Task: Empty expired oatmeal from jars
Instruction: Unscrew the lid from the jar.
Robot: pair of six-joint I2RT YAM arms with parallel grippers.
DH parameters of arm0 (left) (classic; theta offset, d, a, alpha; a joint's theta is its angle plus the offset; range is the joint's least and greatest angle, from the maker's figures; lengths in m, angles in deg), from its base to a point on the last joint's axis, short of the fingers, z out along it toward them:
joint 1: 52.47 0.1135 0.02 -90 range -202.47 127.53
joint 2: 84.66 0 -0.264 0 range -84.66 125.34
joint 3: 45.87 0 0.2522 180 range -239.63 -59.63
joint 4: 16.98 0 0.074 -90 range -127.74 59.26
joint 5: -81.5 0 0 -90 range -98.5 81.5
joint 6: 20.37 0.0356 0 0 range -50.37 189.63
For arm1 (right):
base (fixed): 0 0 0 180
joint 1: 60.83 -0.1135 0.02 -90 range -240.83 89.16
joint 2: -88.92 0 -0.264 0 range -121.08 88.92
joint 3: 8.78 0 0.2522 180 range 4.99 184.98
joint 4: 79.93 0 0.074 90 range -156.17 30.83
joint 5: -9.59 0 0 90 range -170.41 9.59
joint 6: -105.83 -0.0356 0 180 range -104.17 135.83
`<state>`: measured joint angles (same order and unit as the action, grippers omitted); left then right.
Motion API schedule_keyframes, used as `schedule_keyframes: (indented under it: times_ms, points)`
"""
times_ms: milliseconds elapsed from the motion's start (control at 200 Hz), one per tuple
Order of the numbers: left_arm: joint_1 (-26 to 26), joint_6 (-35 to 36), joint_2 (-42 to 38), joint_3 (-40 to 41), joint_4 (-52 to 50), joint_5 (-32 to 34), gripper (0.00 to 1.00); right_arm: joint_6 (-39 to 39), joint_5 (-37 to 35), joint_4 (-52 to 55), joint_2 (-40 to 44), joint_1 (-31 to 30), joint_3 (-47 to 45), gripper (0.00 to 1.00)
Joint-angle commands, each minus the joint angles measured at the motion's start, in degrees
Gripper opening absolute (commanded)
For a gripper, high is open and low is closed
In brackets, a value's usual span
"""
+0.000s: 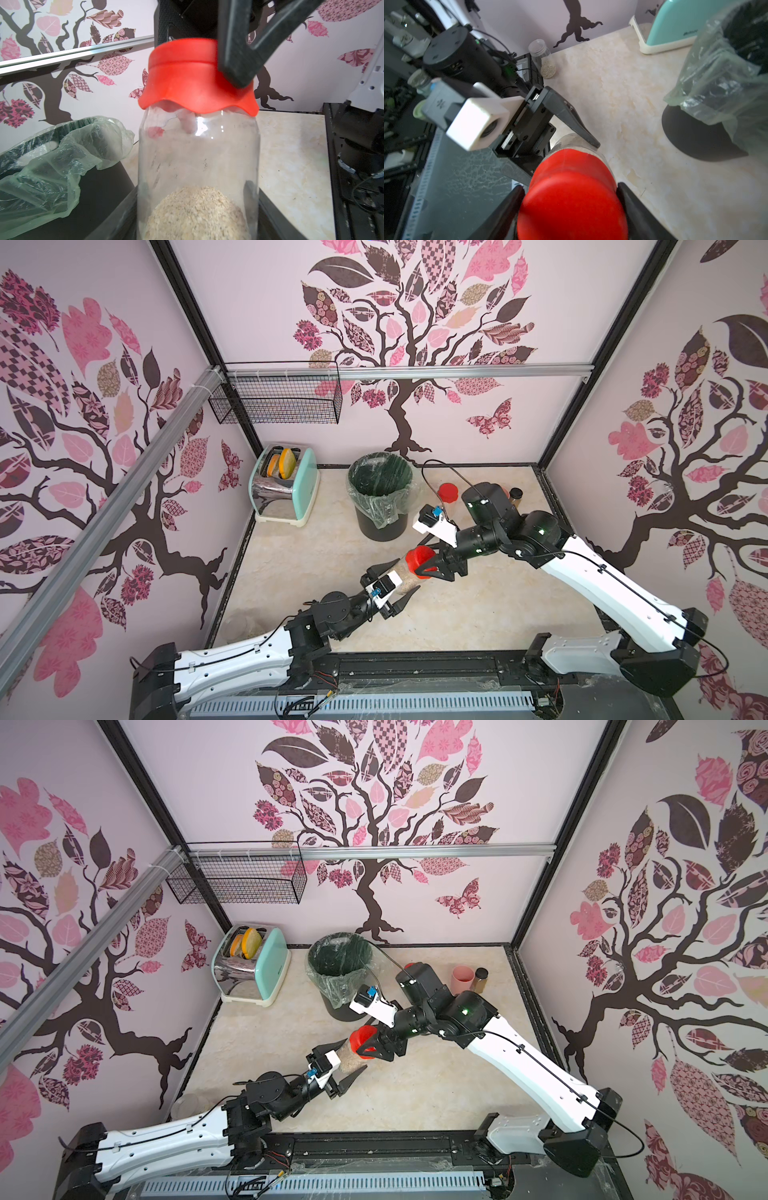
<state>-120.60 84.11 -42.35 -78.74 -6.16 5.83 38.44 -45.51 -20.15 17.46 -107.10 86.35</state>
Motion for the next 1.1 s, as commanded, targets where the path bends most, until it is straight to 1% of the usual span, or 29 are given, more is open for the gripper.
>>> schedule_keyframes:
  times_ms: [0,65,130,210,250,290,320,355,360,365,385,435,490,535,585,670,840,980,1090]
  points:
    - [0.06,-1.72,-0.20,-1.07,-0.11,0.56,0.63,17.47,7.88,-4.34,4.76,-1.15,-3.05,0.69]
    - [0.02,-1.57,-0.45,-0.93,-0.14,0.78,0.62,19.15,6.04,-5.59,5.88,-1.13,-3.93,0.83]
    - [-0.14,-1.39,-0.77,-0.61,-0.10,1.20,0.62,18.69,4.45,-4.72,5.46,-1.13,-2.04,0.99]
    - [-0.14,-1.09,-1.07,-0.42,-0.14,1.90,0.63,15.95,3.27,-1.70,3.80,-1.13,2.73,1.00]
    - [-0.15,-0.88,-1.12,-0.49,0.17,2.15,0.63,12.93,2.43,-0.40,2.75,-1.12,5.28,1.00]
    - [-0.08,-0.60,-0.90,-0.41,0.59,2.43,0.63,7.62,0.52,-0.30,1.91,-1.18,7.51,1.00]
    - [-0.07,-0.28,-0.67,-0.40,0.98,2.57,0.63,1.77,-2.20,-0.75,1.33,-1.23,8.96,1.00]
    - [-0.15,0.08,-0.51,-0.25,1.61,2.88,0.63,-6.61,-6.82,-1.33,0.80,-1.20,10.58,1.00]
    - [-0.11,0.09,-0.45,-0.28,1.74,2.94,0.63,-6.61,-6.82,-1.33,0.80,-1.20,10.58,1.00]
    - [-0.13,0.10,-0.37,-0.25,1.81,3.01,0.63,-9.12,-8.23,-1.30,0.62,-1.24,10.97,1.00]
    - [-0.11,0.32,-0.14,-0.24,2.28,3.22,0.63,-14.01,-11.28,-0.83,0.17,-1.23,12.07,1.00]
    - [-0.08,0.87,0.37,-0.22,3.15,3.71,0.64,-24.66,-17.86,3.16,-1.44,-1.21,15.48,0.96]
    - [-0.14,1.22,0.85,-0.28,3.82,4.11,0.64,-31.35,-22.51,10.41,-4.14,-1.20,20.17,0.96]
    - [-0.15,1.51,1.26,-0.23,4.77,4.41,0.64,-34.88,-23.22,15.19,-5.48,-1.22,22.27,0.94]
    - [-0.15,1.52,1.72,-0.19,5.32,4.72,0.64,-37.05,-22.04,17.03,-5.18,-1.21,21.71,0.93]
    - [-0.14,1.94,2.74,-0.46,6.23,4.83,0.65,-39.59,-21.16,16.11,-2.81,-1.21,18.66,0.93]
    - [-0.15,2.52,3.41,-1.19,5.70,4.80,0.65,-39.91,-19.12,15.17,-1.77,-1.23,13.79,0.94]
    - [-0.10,2.82,2.88,-1.44,4.97,4.80,0.66,-40.65,-15.26,11.79,-1.58,-1.30,9.30,0.96]
    - [-0.13,2.72,2.87,-1.67,4.53,4.58,0.66,-40.63,-15.00,10.49,-1.88,-1.48,7.75,0.97]
